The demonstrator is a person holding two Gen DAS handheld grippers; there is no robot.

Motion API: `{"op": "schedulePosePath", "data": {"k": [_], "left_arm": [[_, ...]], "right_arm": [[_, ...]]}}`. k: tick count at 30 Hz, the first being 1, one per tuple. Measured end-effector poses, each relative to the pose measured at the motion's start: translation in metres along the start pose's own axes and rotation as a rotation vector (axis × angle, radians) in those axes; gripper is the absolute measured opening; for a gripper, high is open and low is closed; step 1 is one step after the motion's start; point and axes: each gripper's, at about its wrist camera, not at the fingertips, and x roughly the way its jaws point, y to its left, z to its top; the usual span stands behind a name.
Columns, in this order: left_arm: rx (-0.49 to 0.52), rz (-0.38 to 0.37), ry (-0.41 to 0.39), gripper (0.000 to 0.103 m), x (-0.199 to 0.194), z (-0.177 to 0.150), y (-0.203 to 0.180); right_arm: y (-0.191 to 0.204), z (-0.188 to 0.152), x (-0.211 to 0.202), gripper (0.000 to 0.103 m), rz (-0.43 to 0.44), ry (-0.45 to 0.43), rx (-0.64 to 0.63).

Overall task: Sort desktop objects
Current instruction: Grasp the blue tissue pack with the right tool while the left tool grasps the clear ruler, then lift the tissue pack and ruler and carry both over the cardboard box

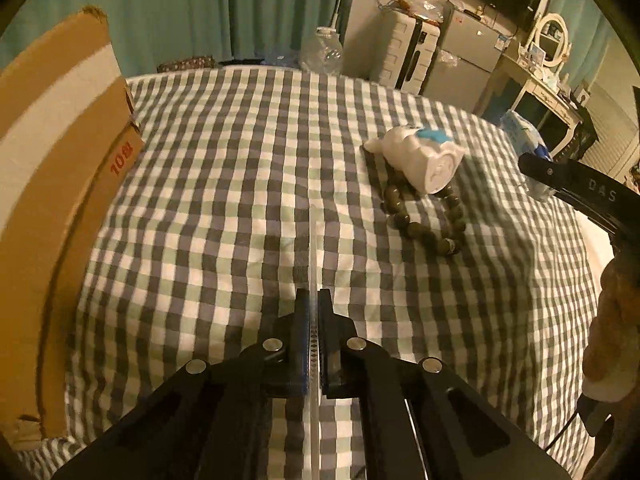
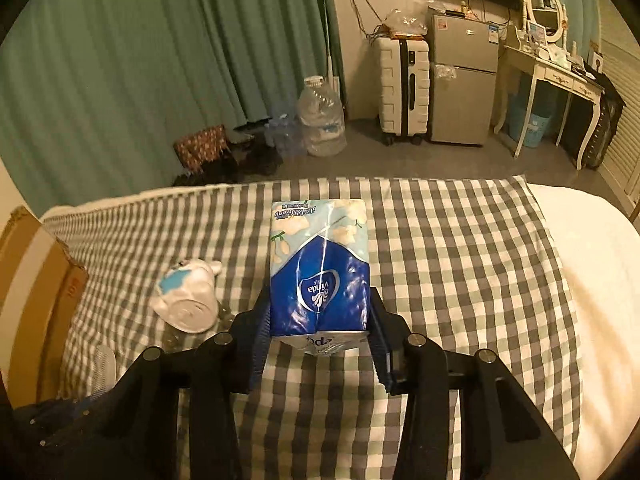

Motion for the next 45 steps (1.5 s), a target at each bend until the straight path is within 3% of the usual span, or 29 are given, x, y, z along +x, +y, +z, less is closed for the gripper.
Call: {"op": "schedulePosePath", "data": {"k": [11,25,45], "left_arm": [[0.018,0.010,-0.083,0.003,-0.054,0.025,-0.010],[0.068,-0.038,-0.198,0.003,-0.145,0.030,-0.032],[0.083,-0.036,-0.390,0.003,-0.284,0.015,-0.007]], "right_arm": [[-0.004,-0.007,-0.045,0.043,0.018,-0.062,0.025],[-0.004,-0.054,-0.158,0.043,-0.049,-0.111,0.064],[0.071,-0.049,-0.299,0.043,-0.014,-0.301,-0.014]]}}
